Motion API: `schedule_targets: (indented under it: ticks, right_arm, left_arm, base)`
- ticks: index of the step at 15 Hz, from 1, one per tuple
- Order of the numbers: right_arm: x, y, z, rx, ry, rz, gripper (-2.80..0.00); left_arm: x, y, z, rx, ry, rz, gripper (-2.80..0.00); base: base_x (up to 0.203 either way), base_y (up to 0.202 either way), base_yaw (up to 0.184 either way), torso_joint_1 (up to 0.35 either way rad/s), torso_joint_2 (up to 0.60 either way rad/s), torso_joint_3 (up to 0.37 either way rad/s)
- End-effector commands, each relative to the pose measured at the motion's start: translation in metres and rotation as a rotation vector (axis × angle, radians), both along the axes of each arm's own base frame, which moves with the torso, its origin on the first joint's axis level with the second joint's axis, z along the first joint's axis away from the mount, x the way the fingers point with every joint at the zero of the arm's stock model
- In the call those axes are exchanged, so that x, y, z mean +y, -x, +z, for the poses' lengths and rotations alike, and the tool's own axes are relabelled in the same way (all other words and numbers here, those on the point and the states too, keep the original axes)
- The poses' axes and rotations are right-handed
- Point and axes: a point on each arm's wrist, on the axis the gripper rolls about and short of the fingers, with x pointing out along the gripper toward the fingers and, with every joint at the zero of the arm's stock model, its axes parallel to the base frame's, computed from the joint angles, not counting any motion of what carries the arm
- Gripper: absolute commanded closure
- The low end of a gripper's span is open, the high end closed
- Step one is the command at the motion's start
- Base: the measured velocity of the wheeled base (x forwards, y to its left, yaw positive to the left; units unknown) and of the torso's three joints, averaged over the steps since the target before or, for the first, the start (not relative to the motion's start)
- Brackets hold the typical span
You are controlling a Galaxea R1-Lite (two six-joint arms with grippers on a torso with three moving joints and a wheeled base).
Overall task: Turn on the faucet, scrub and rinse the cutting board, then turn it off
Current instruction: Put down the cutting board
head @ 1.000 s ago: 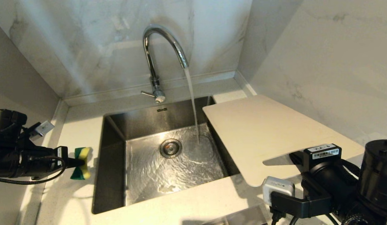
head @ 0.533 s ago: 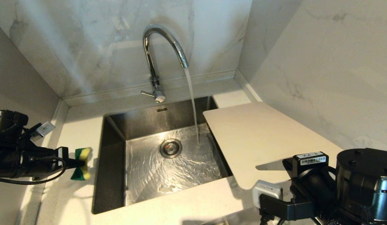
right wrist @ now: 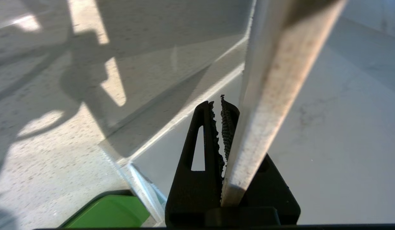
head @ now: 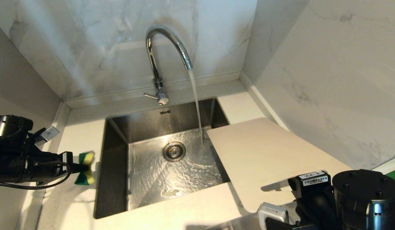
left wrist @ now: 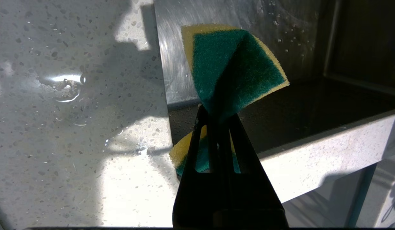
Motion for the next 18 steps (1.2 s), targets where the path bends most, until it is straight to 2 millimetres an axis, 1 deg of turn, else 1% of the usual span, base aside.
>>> schedule_targets:
  ticks: [1, 7, 9, 12, 15, 18]
  right_arm:
    - [-0.003, 0.004, -0.007, 0.02, 0.022, 0.0, 0.0]
    - [-0.005, 0.006, -0.019, 0.09, -0.016, -0.03, 0.0]
    - [-0.004, 0.007, -0.025, 0.137, -0.036, 0.007, 0.0]
    - [-0.005, 0.011, -0.04, 0.241, -0.041, 0.049, 0.0]
    - [-0.004, 0.011, -0.047, 0.295, -0.042, 0.096, 0.0]
    - [-0.011, 0.02, -0.058, 0.354, -0.01, 0.096, 0.0]
  left_arm:
    - [0.0, -0.002, -0.003, 0.01, 0.003, 0.0, 0.0]
    - [0.0, -0.003, -0.008, 0.034, 0.028, 0.001, 0.0]
    - [0.0, -0.003, -0.01, 0.025, 0.03, 0.004, 0.0]
    - [0.001, -0.007, -0.014, 0.016, 0.029, 0.005, 0.0]
    - [0.001, -0.012, -0.02, 0.02, 0.039, -0.005, 0.0]
    - [0.001, -0.017, -0.027, 0.036, 0.054, -0.016, 0.0]
  base:
    - [0.0, 0.0, 0.0, 0.0, 0.0, 0.0]
    - [0.0, 0.0, 0.0, 0.0, 0.0, 0.0]
    - [0.0, 0.0, 0.0, 0.0, 0.0, 0.0]
    - [0.0, 0.0, 0.0, 0.0, 0.0, 0.0]
    - [0.0, 0.0, 0.0, 0.0, 0.0, 0.0]
    - [0.0, 0.0, 0.0, 0.0, 0.0, 0.0]
